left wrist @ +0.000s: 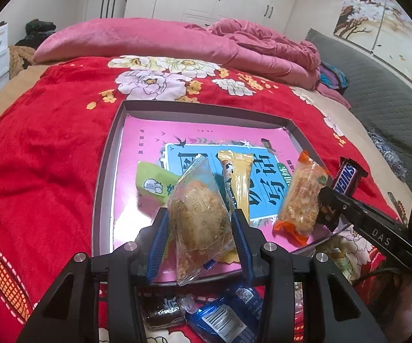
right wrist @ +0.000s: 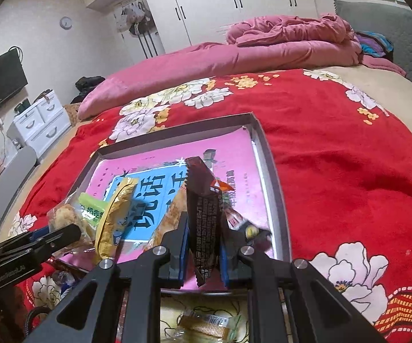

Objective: Organize snacks
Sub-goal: 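Lift both held snacks and carry them over the tray with both tools, then lower the pastry bag and Snickers bar into the tray and open both tools, then withdraw both open tools from the tray toward the snacks beside it, then grasp the dark-wrapped chocolate with the left tool while the right tool grasps the clear cake bag, then lift both held snacks and carry them over the tray with both tools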

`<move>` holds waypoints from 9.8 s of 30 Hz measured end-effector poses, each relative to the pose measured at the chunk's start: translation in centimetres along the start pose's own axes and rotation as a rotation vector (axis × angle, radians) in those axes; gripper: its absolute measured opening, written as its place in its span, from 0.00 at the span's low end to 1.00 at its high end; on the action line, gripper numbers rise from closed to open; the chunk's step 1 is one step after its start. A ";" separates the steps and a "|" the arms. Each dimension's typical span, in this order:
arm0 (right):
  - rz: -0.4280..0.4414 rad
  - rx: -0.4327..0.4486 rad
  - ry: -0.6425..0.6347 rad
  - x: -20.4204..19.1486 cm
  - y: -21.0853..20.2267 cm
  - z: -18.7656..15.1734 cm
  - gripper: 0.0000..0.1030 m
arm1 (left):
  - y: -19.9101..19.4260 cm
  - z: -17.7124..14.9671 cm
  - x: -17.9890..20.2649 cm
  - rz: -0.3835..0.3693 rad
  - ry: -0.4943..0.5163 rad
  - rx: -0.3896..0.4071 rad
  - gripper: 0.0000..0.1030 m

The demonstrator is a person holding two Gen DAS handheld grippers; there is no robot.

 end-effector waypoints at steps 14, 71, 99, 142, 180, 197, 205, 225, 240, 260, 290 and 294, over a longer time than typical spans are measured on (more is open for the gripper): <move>-0.022 -0.007 0.021 1.0 -0.2 -0.1 0.17 | 0.6 0.4 0.3 -0.002 0.021 0.005 0.44; -0.029 0.010 0.041 1.6 -1.0 0.3 0.28 | 0.9 0.9 2.1 -0.015 0.021 0.019 0.48; -0.029 0.100 0.052 2.1 -3.0 1.2 0.47 | -0.3 1.0 1.0 0.017 -0.009 0.047 0.70; 0.030 0.180 -0.094 -1.0 -6.4 0.1 0.77 | -5.0 -1.1 -4.1 0.082 -0.128 0.096 0.80; 0.065 0.064 -0.258 -5.0 -6.6 -4.8 0.78 | -6.0 -3.8 -4.5 0.086 -0.113 0.016 0.80; 0.057 -0.013 -0.324 -5.6 -5.8 -6.6 0.78 | -5.1 -5.3 -4.4 0.058 -0.116 -0.065 0.80; -0.011 -0.080 -0.373 -5.7 -3.8 -7.9 0.78 | -3.9 -5.8 -4.0 0.030 -0.121 -0.118 0.80; -0.073 -0.165 -0.485 -7.1 0.0 -10.0 0.50 | -1.1 -6.2 -2.4 0.019 -0.107 -0.208 0.59; 0.054 -0.140 -0.349 -6.1 -2.4 -8.2 0.39 | -2.4 -5.7 -2.1 -0.006 -0.071 -0.166 0.35; 0.096 -0.019 -0.236 -5.4 -4.4 -5.2 0.39 | -6.1 -3.2 -2.7 0.037 -0.069 0.019 0.35; 0.097 0.032 -0.116 -5.5 -1.8 -1.8 0.39 | -2.1 -1.3 -2.6 0.082 -0.041 -0.011 0.35; 0.090 0.013 -0.105 -5.8 -0.6 -1.7 0.39 | -1.4 -1.1 -2.6 0.087 -0.038 -0.022 0.35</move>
Point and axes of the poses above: each gripper's, at about its wrist camera, not at the fingertips, and y roughly the way its jaws point, x to its right, z to its top, the point moved 3 cm from there along y, roughly the way its jaws point, and after that the axes turned 12 degrees about y, right-handed, at the moved point
